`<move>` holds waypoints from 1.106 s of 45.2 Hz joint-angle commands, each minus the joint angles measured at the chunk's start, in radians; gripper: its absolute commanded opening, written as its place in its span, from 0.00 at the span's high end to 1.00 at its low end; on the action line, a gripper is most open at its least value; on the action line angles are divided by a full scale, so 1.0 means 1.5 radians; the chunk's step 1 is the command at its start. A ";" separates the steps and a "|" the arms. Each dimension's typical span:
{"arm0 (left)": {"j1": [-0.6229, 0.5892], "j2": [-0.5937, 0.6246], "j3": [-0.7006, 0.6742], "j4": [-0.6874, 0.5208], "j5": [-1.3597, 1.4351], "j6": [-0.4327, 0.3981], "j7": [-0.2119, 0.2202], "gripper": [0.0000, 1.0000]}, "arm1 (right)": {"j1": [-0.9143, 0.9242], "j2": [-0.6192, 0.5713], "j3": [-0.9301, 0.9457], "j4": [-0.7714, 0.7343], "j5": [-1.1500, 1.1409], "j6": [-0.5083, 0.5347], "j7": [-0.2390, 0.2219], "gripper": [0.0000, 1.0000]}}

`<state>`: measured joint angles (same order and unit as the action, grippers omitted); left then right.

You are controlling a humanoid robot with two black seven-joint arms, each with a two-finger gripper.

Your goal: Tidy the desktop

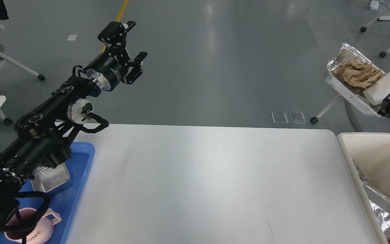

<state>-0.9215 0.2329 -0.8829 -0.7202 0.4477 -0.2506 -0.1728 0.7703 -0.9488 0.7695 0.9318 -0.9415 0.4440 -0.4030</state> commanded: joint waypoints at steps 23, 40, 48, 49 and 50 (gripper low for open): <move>0.023 0.031 -0.048 0.071 -0.109 0.033 0.000 0.04 | -0.192 0.015 0.019 -0.215 0.083 -0.038 0.028 1.00; 0.024 0.037 -0.073 0.089 -0.120 0.033 -0.013 0.04 | -0.322 0.088 0.018 -0.254 0.092 -0.098 0.058 1.00; 0.032 0.037 -0.074 0.089 -0.120 0.033 -0.020 0.04 | -0.333 0.089 0.018 -0.257 0.092 -0.101 0.063 1.00; 0.032 0.037 -0.074 0.089 -0.120 0.033 -0.020 0.04 | -0.335 0.089 0.018 -0.257 0.092 -0.101 0.063 1.00; 0.033 0.037 -0.074 0.089 -0.120 0.033 -0.020 0.04 | -0.337 0.089 0.018 -0.258 0.092 -0.101 0.063 1.00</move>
<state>-0.8768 0.2884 -0.9940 -0.5859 0.2684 -0.2006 -0.1997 0.2759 -0.8152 0.7962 0.5466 -0.8038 0.2939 -0.3099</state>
